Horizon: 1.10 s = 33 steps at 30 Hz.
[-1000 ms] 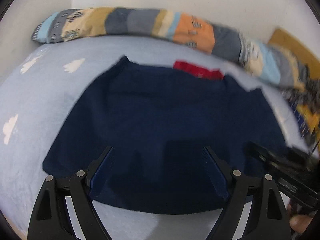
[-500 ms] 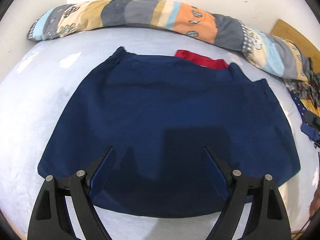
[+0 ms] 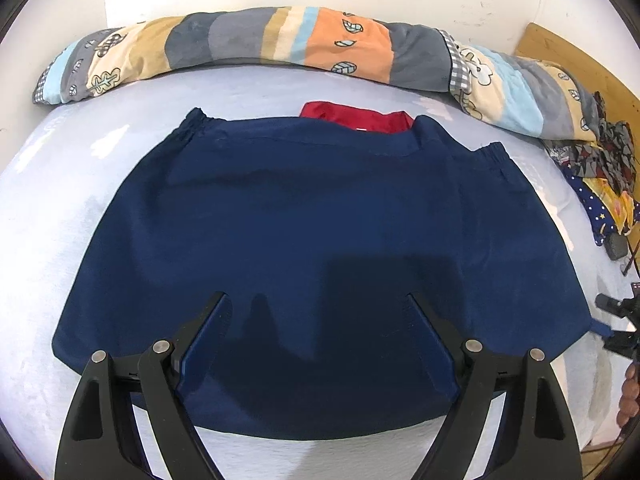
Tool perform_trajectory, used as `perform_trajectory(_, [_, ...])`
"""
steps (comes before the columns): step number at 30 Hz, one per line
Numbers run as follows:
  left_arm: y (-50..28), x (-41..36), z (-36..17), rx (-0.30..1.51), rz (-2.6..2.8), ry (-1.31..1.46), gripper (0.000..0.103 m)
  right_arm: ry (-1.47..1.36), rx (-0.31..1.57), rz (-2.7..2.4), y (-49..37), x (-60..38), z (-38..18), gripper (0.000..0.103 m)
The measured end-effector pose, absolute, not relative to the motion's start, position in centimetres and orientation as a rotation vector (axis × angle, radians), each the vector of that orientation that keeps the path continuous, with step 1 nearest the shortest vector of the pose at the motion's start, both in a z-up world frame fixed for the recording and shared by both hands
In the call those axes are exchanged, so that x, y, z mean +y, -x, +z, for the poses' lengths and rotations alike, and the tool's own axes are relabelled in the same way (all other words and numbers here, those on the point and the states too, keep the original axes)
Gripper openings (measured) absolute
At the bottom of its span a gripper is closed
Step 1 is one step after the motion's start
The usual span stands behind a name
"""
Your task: Fold large clothes
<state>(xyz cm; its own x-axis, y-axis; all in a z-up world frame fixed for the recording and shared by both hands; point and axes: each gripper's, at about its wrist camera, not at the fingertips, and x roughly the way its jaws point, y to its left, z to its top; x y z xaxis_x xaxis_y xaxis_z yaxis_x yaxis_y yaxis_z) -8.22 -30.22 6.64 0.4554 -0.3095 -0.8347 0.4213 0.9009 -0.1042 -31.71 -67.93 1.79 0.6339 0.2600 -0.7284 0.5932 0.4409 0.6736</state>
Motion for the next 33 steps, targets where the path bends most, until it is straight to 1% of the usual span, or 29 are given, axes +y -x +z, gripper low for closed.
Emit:
perform_trajectory(2, [8.3, -30.2, 6.6, 1.002, -0.455, -0.13, 0.086, -1.205, 0.916, -0.21, 31.0, -67.6, 0.7, 0.062])
perform_trajectory(5, [8.1, -30.1, 6.5, 0.995, -0.446, -0.141, 0.086, -1.203, 0.939, -0.21, 29.6, -66.9, -0.2, 0.063])
perform_trajectory(8, [7.8, -30.1, 6.3, 1.002, -0.439, -0.131, 0.086, -1.207, 0.912, -0.199, 28.9, -66.8, -0.3, 0.063])
perform_trajectory(14, [7.1, -31.0, 5.2, 1.026, -0.417, -0.14, 0.086, -1.109, 0.935, -0.127, 25.0, -66.0, -0.5, 0.063])
perform_trajectory(18, [6.8, -31.7, 4.7, 1.037, -0.423, -0.136, 0.086, -1.076, 0.914, -0.091, 23.5, -65.8, -0.7, 0.062])
perform_trajectory(19, [6.8, -32.0, 4.5, 1.031, -0.417, -0.144, 0.086, -1.044, 0.922, -0.09, 23.1, -65.6, -0.4, 0.051])
perform_trajectory(20, [6.7, -32.3, 4.4, 1.026, -0.409, -0.148, 0.086, -1.02, 0.922, -0.086, 23.0, -65.4, 0.0, 0.031])
perform_trajectory(22, [6.5, -32.6, 4.1, 1.025, -0.399, -0.142, 0.086, -0.982, 0.925, -0.084, 22.9, -65.1, 0.8, 0.024])
perform_trajectory(24, [6.3, -33.0, 4.0, 1.016, -0.386, -0.135, 0.086, -0.945, 0.927, -0.101, 22.6, -64.6, 2.1, 0.021])
perform_trajectory(30, [5.9, -34.5, 3.7, 0.935, -0.323, -0.189, 0.087, -0.917, 0.899, -0.139, 22.8, -63.4, 4.8, 0.02])
perform_trajectory(33, [5.4, -35.5, 2.4, 0.903, -0.247, -0.319, 0.096, -0.907, 0.878, -0.127, 23.2, -63.0, 5.7, 0.02])
